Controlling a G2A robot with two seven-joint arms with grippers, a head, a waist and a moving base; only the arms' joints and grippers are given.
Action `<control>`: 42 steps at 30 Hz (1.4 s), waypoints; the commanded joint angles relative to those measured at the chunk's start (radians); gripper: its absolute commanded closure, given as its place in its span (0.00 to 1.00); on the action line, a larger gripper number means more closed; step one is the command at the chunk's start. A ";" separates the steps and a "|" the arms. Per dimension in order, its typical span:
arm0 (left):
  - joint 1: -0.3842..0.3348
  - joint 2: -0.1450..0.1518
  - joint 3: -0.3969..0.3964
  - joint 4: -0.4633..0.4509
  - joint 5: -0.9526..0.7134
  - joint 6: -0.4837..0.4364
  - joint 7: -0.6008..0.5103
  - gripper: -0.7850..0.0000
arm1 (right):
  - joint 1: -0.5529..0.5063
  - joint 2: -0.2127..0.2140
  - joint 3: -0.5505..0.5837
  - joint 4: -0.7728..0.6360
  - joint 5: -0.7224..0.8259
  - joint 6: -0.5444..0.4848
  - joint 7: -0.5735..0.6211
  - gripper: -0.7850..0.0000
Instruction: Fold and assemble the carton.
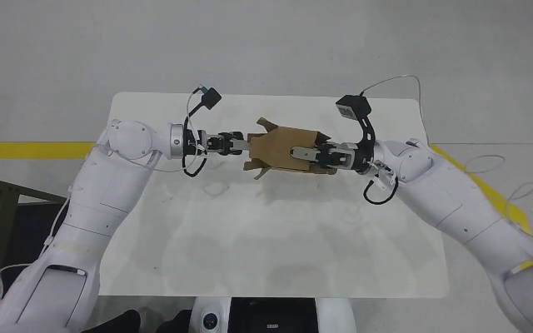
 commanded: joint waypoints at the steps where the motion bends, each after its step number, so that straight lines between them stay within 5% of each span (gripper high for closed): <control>1: -0.002 0.000 0.001 -0.001 -0.006 0.001 -0.003 0.00 | 0.003 -0.001 -0.007 -0.003 0.001 -0.001 -0.001 1.00; 42: -0.014 -0.004 0.006 0.009 -0.033 0.003 -0.003 0.00 | 0.075 -0.016 -0.131 -0.019 0.038 -0.021 -0.021 1.00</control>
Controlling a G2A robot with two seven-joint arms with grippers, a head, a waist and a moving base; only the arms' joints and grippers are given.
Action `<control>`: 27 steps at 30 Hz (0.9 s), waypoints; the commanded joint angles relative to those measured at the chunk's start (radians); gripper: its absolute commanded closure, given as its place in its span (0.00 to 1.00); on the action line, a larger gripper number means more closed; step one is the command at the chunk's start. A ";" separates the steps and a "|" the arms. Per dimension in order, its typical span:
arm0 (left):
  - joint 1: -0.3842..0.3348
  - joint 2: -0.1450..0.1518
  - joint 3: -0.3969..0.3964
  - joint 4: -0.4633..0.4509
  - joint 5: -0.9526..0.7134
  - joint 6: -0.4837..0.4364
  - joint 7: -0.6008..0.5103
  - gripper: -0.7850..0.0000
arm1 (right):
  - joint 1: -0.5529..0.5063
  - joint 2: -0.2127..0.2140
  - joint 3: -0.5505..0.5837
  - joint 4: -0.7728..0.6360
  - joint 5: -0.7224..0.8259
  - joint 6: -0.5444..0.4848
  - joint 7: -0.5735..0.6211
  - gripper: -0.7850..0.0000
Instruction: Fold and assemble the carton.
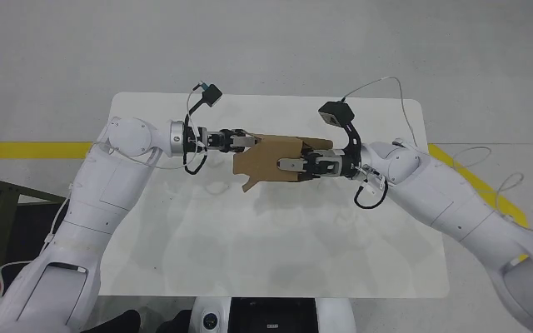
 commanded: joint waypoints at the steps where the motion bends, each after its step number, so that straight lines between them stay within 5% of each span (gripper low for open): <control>1: 0.001 0.000 -0.001 -0.002 0.000 0.000 0.000 0.00 | -0.002 0.000 0.006 0.005 0.010 0.000 0.000 1.00; 13: 0.020 0.006 0.018 -0.039 0.122 -0.015 0.013 0.00 | -0.068 0.000 0.153 0.076 0.107 0.000 0.000 1.00; 27: 0.020 0.008 -0.002 -0.064 0.089 -0.014 0.046 0.00 | -0.094 -0.045 0.180 0.122 -0.005 0.001 0.001 1.00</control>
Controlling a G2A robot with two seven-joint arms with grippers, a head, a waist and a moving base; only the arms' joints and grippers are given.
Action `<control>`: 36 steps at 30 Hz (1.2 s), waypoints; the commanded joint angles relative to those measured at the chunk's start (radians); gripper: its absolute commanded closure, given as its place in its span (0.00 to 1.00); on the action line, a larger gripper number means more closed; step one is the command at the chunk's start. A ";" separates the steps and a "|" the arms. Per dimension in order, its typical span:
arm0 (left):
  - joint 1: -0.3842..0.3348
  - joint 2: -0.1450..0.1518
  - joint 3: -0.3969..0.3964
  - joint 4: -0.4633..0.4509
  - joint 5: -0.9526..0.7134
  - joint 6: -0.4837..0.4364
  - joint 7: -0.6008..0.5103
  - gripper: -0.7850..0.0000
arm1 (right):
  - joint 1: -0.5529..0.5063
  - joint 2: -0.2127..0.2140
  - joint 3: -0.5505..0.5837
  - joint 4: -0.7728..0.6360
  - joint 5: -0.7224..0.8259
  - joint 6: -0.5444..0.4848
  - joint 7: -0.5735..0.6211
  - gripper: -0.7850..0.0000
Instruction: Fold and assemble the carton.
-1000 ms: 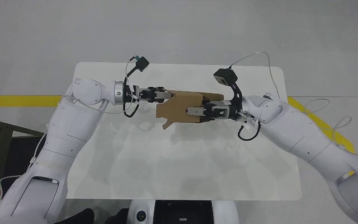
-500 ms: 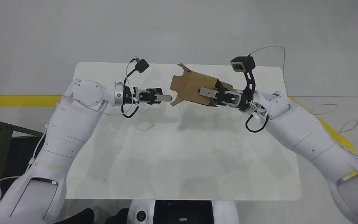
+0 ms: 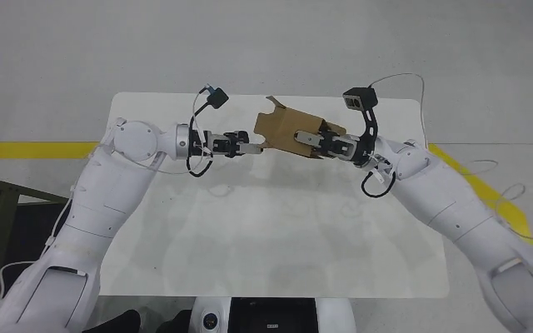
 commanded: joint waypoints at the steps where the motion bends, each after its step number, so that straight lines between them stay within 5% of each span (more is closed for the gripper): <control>1: 0.000 0.002 -0.007 0.000 -0.008 0.002 0.000 0.00 | 0.005 -0.005 -0.004 0.006 -0.022 0.002 0.002 1.00; 36: 0.002 0.003 0.006 -0.011 -0.032 0.012 -0.041 0.00 | 0.018 -0.045 -0.037 0.000 -0.078 0.009 0.009 1.00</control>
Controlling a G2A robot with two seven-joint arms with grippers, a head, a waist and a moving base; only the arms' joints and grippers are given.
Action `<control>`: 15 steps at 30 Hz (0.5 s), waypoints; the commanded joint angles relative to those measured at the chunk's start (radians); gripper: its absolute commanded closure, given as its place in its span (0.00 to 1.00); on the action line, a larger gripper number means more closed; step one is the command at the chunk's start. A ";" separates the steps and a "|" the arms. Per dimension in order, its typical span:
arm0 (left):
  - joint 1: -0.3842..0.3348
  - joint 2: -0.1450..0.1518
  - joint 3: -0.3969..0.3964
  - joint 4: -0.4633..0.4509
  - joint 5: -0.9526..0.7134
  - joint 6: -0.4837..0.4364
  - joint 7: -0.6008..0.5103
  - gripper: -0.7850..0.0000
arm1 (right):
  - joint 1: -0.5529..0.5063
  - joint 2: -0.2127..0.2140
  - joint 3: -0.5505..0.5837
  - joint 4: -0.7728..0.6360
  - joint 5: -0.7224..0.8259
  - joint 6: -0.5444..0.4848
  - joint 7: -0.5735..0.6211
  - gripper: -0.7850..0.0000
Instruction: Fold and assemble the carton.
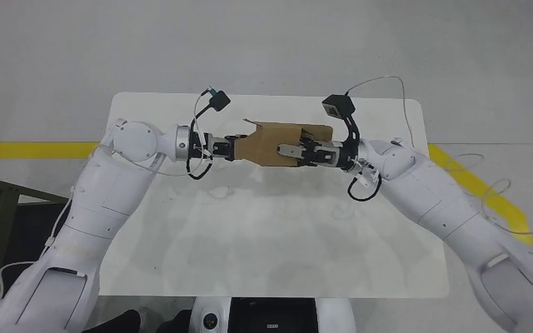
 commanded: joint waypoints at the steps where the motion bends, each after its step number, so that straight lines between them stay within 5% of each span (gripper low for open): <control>1: -0.002 0.000 -0.001 0.004 -0.001 0.001 0.001 0.00 | 0.001 0.000 -0.001 -0.001 0.001 0.000 0.000 1.00; 15: -0.011 0.009 -0.040 0.043 -0.004 -0.002 0.022 0.00 | 0.001 0.013 0.003 0.030 0.026 0.015 0.015 1.00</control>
